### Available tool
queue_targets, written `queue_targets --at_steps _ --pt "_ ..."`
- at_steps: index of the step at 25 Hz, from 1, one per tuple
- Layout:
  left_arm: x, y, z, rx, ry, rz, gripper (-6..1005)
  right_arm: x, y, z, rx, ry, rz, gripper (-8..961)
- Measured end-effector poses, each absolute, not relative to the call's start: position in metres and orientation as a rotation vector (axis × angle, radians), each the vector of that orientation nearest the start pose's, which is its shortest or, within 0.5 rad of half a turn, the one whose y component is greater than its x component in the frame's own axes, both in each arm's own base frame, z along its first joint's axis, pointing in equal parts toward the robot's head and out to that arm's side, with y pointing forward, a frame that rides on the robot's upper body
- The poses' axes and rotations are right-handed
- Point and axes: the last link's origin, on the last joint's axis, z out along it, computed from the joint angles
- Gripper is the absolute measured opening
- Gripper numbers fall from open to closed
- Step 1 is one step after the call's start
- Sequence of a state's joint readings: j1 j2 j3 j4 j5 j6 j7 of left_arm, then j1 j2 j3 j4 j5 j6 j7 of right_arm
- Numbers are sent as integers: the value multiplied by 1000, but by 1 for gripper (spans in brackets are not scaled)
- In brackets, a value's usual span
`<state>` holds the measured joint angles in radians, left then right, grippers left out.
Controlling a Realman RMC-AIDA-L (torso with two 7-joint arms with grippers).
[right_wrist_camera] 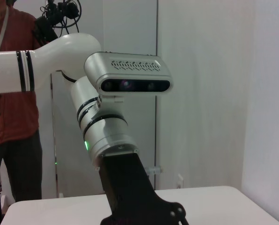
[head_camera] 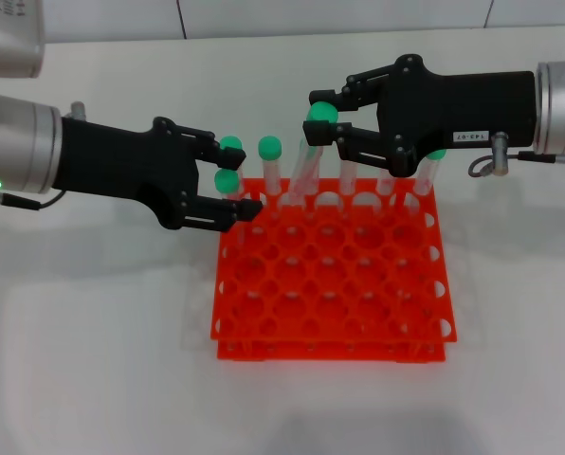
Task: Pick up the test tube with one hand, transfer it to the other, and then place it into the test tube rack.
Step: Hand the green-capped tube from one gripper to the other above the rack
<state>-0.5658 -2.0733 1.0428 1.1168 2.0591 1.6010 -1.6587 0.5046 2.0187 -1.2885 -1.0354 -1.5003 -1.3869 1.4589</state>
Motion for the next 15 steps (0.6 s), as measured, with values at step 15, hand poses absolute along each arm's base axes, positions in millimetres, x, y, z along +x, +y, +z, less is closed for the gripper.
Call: queue_targets --at_steps 15 --pt "-198 327 53 -2805 -235 -355 645 149 354 12 -2787 78 823 271"
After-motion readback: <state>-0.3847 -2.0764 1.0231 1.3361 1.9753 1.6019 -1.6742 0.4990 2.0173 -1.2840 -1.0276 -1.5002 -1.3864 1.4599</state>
